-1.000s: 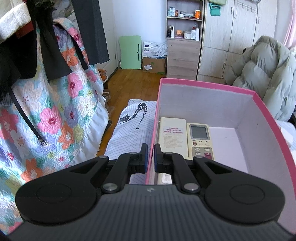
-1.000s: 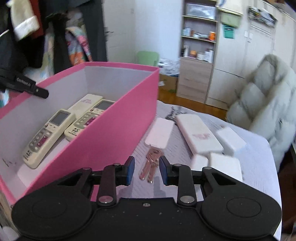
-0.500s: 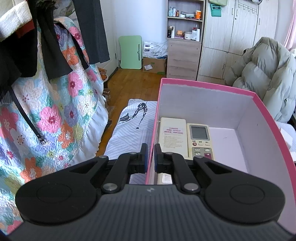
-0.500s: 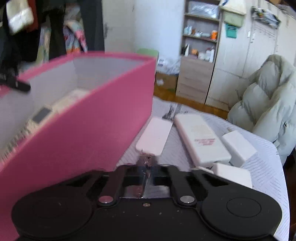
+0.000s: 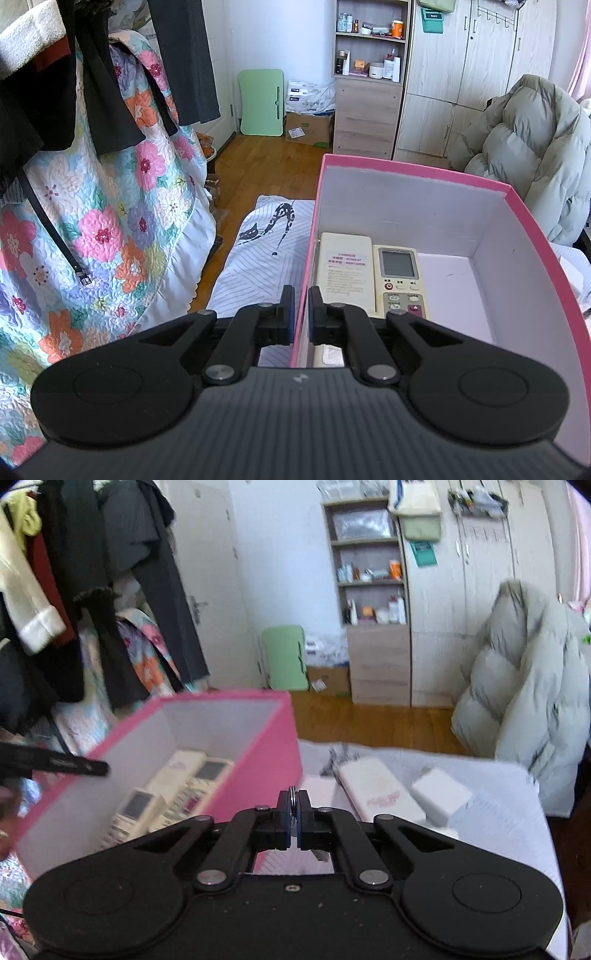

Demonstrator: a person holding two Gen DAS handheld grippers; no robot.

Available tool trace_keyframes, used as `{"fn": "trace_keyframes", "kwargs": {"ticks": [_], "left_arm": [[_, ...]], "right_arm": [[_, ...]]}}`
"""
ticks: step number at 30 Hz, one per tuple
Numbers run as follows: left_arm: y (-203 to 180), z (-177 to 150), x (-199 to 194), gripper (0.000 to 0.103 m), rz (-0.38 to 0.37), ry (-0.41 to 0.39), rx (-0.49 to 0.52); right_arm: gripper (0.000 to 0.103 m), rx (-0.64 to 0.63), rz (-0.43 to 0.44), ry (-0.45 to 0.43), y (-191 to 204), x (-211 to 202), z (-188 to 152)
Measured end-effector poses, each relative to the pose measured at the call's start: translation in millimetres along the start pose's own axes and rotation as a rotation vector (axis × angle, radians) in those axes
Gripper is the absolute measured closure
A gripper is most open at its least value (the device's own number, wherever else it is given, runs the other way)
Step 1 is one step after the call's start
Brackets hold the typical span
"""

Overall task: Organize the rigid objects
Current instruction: 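Carry the silver keys into the pink box and release them onto the remotes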

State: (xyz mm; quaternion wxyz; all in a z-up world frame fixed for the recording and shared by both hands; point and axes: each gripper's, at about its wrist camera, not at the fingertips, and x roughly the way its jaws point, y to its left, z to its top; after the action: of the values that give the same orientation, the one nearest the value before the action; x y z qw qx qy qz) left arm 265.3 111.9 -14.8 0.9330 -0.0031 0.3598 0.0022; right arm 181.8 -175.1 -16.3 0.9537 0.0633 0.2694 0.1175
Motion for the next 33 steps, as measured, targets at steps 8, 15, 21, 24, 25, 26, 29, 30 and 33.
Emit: {"fn": "trace_keyframes", "kwargs": {"ticks": [8, 15, 21, 24, 25, 26, 29, 30, 33], "left_arm": [[1, 1, 1, 0.097, -0.001, 0.005, -0.004], [4, 1, -1, 0.098, -0.014, -0.003, -0.022], [4, 1, -1, 0.098, -0.018, -0.013, -0.024], [5, 2, 1, 0.098, -0.019, -0.009, -0.033], [5, 2, 1, 0.098, -0.017, -0.009, -0.034], [4, 2, 1, 0.098, -0.015, -0.009, -0.033], [3, 2, 2, 0.098, -0.016, -0.010, -0.029], [3, 2, 2, 0.098, -0.018, -0.010, -0.029], [5, 1, 1, 0.098, -0.032, -0.012, -0.042]], "right_arm": [[0.099, -0.019, 0.110, -0.084, 32, -41, 47], [0.099, -0.017, 0.261, -0.018, 71, -20, 74], [0.099, 0.048, 0.338, 0.095, 101, 33, 81], [0.099, 0.120, 0.369, 0.182, 108, 74, 82], [0.099, 0.158, 0.382, 0.208, 109, 87, 82], [0.099, 0.186, 0.400, 0.233, 110, 99, 81], [0.099, 0.229, 0.390, 0.294, 115, 133, 78], [0.099, 0.228, 0.371, 0.308, 117, 144, 75], [0.099, 0.231, 0.307, 0.344, 116, 168, 66]]}}
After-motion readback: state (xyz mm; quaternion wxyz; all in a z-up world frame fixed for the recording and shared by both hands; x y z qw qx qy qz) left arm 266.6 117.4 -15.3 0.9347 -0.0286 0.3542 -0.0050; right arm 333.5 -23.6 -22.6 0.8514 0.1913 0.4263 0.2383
